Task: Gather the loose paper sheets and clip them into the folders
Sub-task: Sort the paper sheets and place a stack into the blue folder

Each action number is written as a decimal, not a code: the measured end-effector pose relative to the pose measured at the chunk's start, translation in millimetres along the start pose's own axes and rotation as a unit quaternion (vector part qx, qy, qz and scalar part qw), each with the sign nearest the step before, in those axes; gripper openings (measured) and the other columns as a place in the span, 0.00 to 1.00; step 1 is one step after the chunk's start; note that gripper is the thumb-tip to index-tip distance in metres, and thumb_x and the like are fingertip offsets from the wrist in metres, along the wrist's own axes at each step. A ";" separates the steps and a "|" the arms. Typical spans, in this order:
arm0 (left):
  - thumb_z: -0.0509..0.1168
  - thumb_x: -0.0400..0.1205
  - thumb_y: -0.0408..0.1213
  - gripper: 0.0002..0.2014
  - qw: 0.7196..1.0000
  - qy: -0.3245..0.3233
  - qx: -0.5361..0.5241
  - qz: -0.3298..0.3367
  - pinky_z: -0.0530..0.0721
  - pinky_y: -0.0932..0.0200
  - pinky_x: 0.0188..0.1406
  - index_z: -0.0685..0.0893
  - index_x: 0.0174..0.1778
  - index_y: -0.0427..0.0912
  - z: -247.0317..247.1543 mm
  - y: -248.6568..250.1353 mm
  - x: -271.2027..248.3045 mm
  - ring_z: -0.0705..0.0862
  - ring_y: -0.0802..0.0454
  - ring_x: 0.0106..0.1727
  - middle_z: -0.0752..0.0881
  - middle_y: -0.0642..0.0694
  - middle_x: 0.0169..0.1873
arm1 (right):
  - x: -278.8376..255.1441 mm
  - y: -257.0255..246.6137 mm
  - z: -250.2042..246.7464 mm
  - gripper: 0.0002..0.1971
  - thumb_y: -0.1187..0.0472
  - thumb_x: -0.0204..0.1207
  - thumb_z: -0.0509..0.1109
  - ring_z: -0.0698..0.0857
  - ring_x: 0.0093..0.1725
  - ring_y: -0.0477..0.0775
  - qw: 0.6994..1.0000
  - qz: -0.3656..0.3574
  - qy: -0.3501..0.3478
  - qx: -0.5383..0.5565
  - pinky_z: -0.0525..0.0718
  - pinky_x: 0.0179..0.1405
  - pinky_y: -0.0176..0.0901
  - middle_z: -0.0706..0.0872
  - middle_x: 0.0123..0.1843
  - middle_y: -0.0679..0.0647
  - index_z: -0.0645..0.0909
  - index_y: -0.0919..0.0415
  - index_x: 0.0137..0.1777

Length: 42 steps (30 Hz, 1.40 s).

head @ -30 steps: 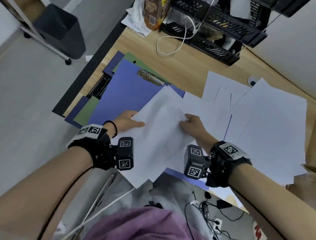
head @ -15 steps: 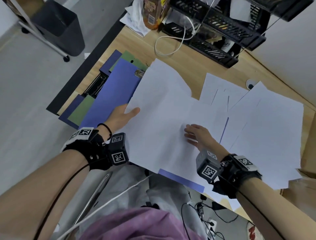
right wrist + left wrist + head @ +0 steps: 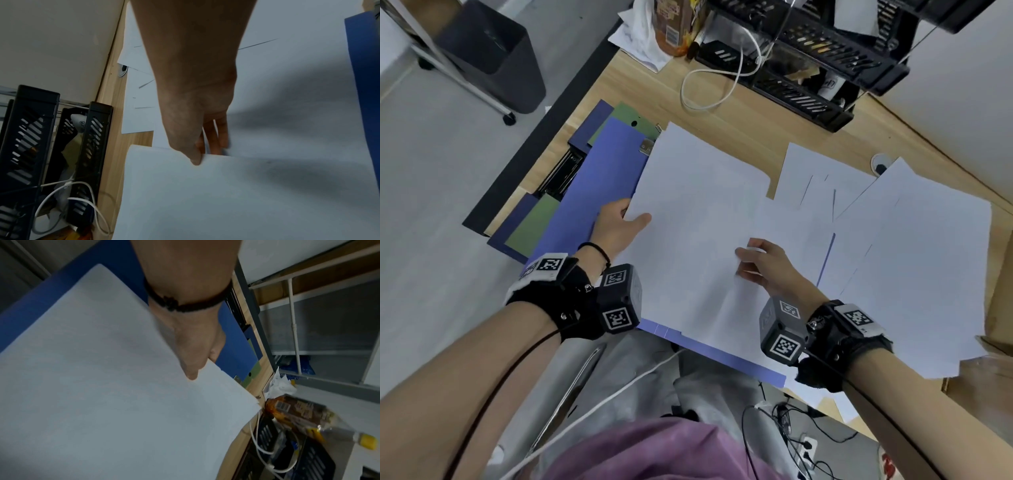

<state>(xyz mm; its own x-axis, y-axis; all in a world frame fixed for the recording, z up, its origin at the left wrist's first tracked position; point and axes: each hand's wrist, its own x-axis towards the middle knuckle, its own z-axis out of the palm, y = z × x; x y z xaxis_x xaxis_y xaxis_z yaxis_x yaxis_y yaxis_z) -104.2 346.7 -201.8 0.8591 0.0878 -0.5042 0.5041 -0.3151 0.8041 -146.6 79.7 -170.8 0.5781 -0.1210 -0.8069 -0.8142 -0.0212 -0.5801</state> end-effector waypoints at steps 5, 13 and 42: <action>0.69 0.75 0.40 0.14 0.973 0.168 0.153 0.038 0.79 0.44 0.52 0.77 0.54 0.42 13.7 8.4 -2.3 0.79 0.41 0.53 0.82 0.45 0.50 | 3.5 -0.2 5.1 0.07 0.71 0.78 0.68 0.86 0.31 0.51 0.999 -0.003 -0.033 0.002 0.88 0.53 0.48 0.85 0.35 0.56 0.78 0.59 0.45; 0.64 0.75 0.30 0.14 0.968 0.030 0.205 0.138 0.79 0.52 0.49 0.79 0.55 0.47 63.5 54.9 -0.7 0.78 0.49 0.50 0.77 0.49 0.50 | 9.9 17.5 -5.3 0.06 0.64 0.83 0.66 0.88 0.40 0.53 0.995 0.004 -0.045 0.094 0.87 0.46 0.43 0.89 0.47 0.53 0.78 0.58 0.57; 0.56 0.81 0.60 0.29 0.888 -0.272 0.361 -0.086 0.83 0.58 0.37 0.88 0.38 0.36 310.2 109.4 -23.1 0.91 0.47 0.30 0.91 0.45 0.29 | 23.5 62.7 -221.6 0.05 0.59 0.79 0.67 0.84 0.25 0.53 0.969 -0.039 0.161 0.183 0.78 0.21 0.39 0.89 0.35 0.55 0.82 0.60 0.46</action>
<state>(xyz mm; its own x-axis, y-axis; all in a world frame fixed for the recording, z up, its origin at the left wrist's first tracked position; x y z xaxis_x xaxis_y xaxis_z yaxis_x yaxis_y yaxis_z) -96.3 17.0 -199.9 0.5055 -0.2145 -0.8357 0.2676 -0.8819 0.3882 -195.9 -144.4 -201.5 0.5430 -0.4379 -0.7165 -0.6608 0.3036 -0.6864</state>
